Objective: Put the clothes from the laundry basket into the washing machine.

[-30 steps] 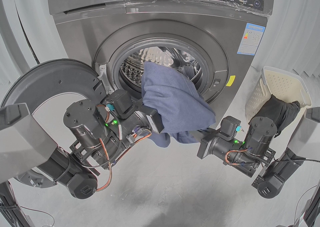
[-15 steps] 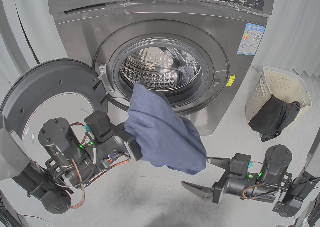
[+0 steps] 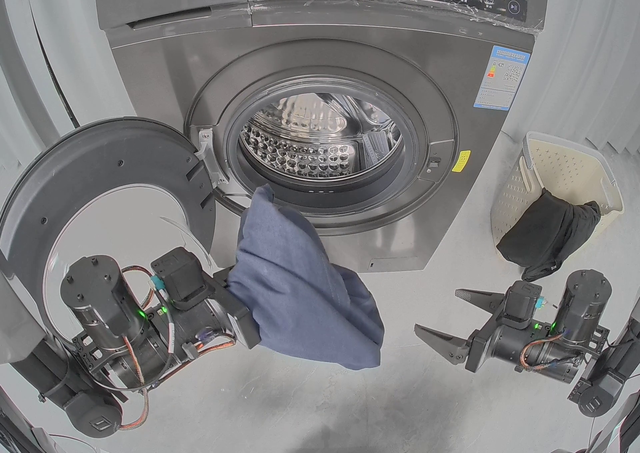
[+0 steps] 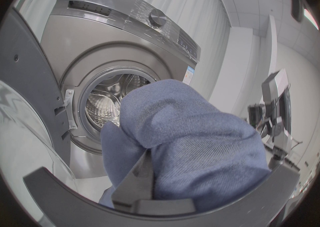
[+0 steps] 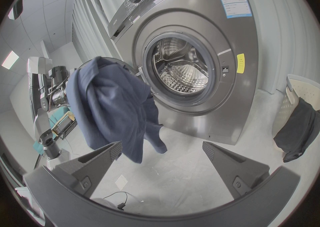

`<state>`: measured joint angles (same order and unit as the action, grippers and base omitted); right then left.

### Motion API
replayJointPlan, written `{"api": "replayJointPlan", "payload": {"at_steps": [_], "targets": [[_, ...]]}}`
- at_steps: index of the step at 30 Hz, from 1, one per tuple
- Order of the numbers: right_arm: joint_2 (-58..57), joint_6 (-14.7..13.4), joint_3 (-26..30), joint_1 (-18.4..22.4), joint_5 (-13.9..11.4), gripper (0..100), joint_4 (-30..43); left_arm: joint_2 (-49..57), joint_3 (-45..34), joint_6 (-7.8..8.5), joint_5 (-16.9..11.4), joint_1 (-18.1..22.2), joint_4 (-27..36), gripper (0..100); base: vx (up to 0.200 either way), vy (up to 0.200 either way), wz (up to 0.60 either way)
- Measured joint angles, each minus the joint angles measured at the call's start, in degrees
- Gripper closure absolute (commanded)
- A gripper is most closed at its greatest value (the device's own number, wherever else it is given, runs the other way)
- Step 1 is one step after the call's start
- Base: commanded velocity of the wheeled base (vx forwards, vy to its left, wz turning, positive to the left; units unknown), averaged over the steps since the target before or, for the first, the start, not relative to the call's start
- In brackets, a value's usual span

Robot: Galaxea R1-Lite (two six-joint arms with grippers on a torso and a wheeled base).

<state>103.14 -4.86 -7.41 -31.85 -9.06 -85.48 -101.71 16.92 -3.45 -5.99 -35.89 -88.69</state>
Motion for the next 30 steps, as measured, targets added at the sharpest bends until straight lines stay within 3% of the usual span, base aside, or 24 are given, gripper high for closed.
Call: {"api": "replayJointPlan", "payload": {"at_steps": [3, 30], "targets": [[-0.04, 0.05, -0.61, 1.05, 0.02, 0, 0.02, -0.99, -0.11, 1.89, 0.33, -0.10, -0.02, 100, 0.000, 0.000, 0.00], [0.11, -0.30, -1.01, -0.09, 0.11, 0, 0.52, -5.29, 1.49, 1.65, 0.13, -1.82, -0.13, 100, 0.178, 0.000, 0.00]]}}
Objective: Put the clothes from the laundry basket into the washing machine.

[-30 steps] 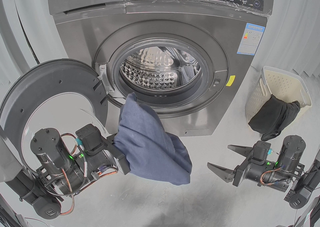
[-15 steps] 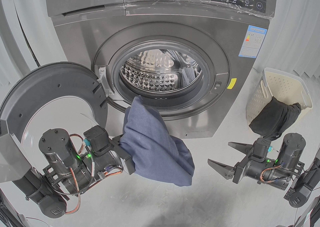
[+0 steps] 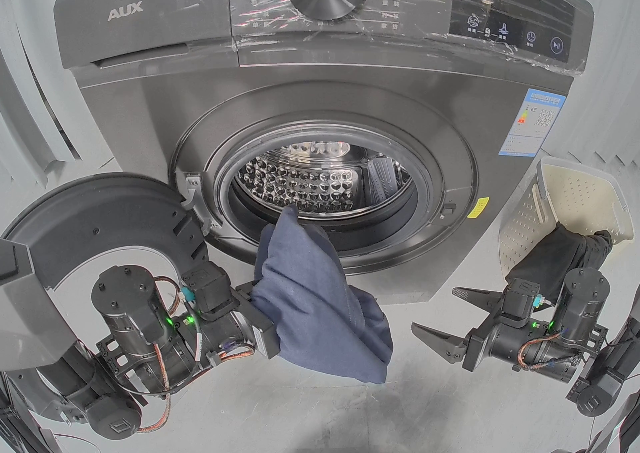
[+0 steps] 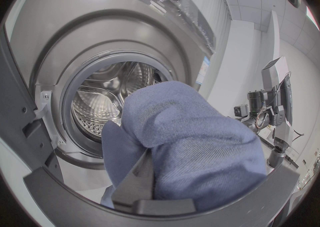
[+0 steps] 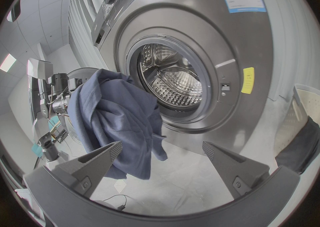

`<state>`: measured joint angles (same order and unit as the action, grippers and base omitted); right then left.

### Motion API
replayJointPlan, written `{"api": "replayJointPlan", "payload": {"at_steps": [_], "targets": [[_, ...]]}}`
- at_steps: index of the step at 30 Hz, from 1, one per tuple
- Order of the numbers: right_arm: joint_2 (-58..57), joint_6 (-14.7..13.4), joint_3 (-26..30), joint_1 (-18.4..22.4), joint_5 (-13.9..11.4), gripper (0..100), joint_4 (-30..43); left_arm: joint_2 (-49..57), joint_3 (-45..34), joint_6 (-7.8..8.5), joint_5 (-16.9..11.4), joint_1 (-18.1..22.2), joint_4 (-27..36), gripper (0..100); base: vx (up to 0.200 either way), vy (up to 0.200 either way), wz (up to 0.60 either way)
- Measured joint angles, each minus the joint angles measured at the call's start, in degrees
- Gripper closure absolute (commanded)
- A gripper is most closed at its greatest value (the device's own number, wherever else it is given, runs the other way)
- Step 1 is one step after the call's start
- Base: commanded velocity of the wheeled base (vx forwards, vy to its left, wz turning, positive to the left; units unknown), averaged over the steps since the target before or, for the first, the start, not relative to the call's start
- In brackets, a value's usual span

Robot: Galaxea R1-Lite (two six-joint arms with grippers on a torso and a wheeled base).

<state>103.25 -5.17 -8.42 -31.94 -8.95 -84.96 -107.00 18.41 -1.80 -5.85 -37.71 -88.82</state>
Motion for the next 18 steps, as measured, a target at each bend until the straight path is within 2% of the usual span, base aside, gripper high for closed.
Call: {"api": "replayJointPlan", "payload": {"at_steps": [8, 18], "targets": [[0.20, -0.18, 0.18, -0.96, 0.13, 0, 0.07, -0.48, -0.39, -0.11, 0.17, -1.97, -0.05, 100, 0.000, 0.000, 0.00], [-0.55, -0.30, 0.51, -5.02, 1.27, 0, 0.29, -2.45, 3.96, -3.39, 0.35, -3.52, 0.00, 100, 0.000, 0.000, 0.00]]}}
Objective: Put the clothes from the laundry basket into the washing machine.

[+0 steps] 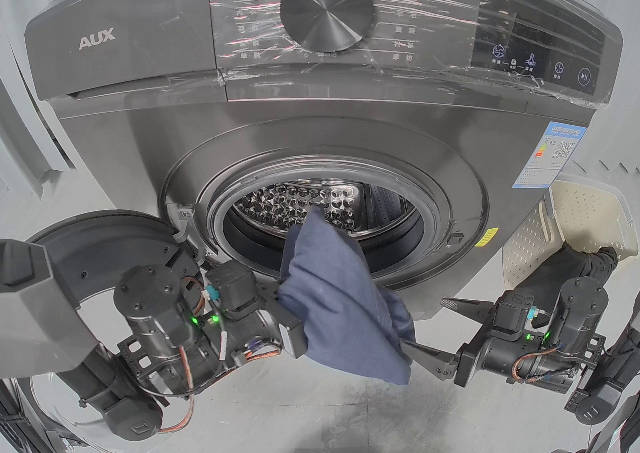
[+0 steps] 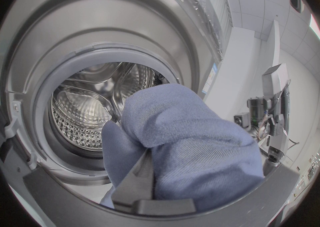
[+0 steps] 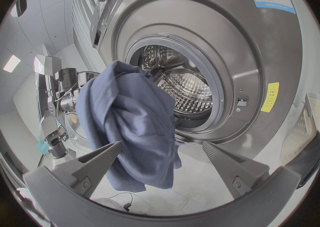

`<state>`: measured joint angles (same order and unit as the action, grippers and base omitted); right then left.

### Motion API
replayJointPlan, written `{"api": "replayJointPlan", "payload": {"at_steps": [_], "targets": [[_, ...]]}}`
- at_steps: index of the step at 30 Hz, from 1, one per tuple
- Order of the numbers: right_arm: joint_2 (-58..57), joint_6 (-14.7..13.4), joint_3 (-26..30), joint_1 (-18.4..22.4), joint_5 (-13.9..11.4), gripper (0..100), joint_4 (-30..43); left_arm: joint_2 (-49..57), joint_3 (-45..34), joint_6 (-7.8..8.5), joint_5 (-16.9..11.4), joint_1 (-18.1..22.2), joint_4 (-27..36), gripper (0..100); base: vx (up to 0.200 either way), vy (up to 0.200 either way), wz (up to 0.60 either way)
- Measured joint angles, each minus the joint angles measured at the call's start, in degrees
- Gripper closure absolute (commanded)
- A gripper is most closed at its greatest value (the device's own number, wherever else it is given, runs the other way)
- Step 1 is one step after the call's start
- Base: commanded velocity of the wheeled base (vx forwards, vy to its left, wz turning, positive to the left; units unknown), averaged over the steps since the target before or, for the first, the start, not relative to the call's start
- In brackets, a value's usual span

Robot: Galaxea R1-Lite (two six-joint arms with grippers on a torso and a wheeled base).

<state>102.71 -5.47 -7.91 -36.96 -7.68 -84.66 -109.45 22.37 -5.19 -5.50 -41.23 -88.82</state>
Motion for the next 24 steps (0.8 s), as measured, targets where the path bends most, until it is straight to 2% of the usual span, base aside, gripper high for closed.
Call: {"api": "replayJointPlan", "payload": {"at_steps": [9, 18, 24], "targets": [[-0.54, -0.43, 0.45, -1.97, 0.84, 0, 0.12, -9.44, 11.45, -1.95, -0.22, 3.77, 0.15, 100, 0.000, 0.000, 0.00], [-0.63, -0.54, 0.65, -2.40, 0.84, 0, 0.15, -18.91, 27.49, -2.22, 1.27, 6.86, 1.45, 100, 0.000, 0.000, 0.00], [-0.52, -0.57, 0.67, -2.45, 0.84, 0, 0.15, -23.99, 37.57, -2.17, 3.27, 7.56, 5.10, 100, 0.000, 0.000, 0.00]]}}
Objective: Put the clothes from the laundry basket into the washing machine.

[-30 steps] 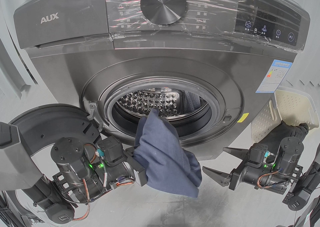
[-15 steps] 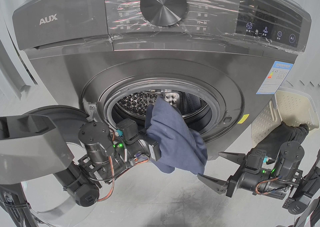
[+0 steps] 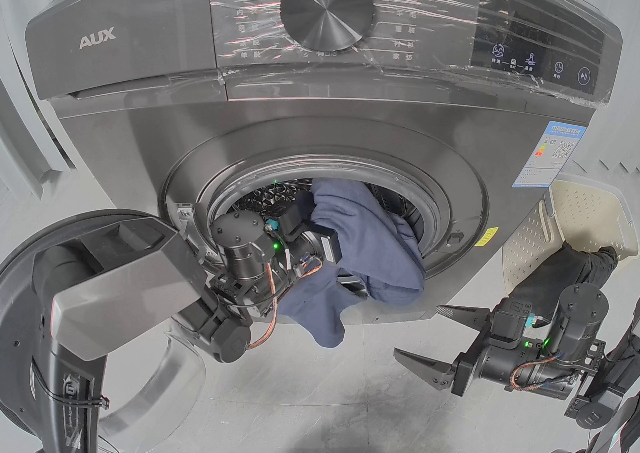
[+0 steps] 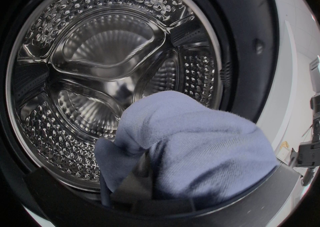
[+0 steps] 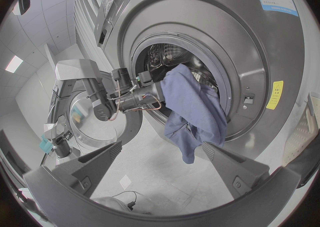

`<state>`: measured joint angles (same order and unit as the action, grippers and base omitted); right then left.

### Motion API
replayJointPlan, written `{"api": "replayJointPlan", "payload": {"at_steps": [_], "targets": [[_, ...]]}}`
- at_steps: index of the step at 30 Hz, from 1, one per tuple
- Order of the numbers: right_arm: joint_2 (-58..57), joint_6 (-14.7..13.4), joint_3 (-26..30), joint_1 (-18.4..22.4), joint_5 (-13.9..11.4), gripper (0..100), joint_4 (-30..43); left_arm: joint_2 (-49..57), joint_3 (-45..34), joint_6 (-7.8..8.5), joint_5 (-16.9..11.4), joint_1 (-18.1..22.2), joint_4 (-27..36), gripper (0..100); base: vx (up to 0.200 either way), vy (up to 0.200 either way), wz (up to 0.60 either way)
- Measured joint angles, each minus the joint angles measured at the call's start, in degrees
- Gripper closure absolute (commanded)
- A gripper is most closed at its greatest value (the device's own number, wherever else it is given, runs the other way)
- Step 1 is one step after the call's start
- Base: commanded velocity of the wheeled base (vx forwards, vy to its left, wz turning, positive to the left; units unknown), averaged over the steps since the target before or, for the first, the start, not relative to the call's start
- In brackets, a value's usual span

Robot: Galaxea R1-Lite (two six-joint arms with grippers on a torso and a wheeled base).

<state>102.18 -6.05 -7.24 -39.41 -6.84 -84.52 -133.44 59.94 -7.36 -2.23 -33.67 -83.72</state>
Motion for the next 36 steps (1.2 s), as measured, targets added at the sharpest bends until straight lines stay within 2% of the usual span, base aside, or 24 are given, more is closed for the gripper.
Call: {"api": "replayJointPlan", "payload": {"at_steps": [5, 16, 25, 29, 30, 36], "targets": [[0.11, 0.00, 0.05, -0.02, -0.02, 0, 0.00, -2.97, 8.33, 0.06, 2.23, 0.38, 5.10, 100, 0.000, 0.000, 0.00], [0.22, 0.00, 0.02, -0.02, -0.07, 0, 0.00, -8.48, 22.42, 0.11, 3.64, 0.79, 13.03, 100, 0.000, 0.000, 0.00], [0.24, 0.00, -0.06, 0.15, -0.07, 0, -0.02, -12.46, 35.43, 0.06, 7.58, 3.17, 20.58, 100, 0.000, 0.000, 0.00], [0.30, 0.02, -0.11, 0.26, -0.11, 0, -0.06, -13.25, 38.42, 0.00, 8.87, 4.44, 22.15, 100, 0.000, 0.000, 0.00], [0.30, 0.02, -0.11, 0.28, -0.11, 0, -0.09, -13.36, 38.57, -0.05, 8.90, 4.55, 22.17, 0, 0.000, 0.000, 0.00], [0.33, 0.04, -0.15, 0.33, -0.11, 0, -0.09, -13.62, 37.90, -0.32, 8.92, 4.79, 22.28, 0, 0.000, 0.000, 0.00]]}}
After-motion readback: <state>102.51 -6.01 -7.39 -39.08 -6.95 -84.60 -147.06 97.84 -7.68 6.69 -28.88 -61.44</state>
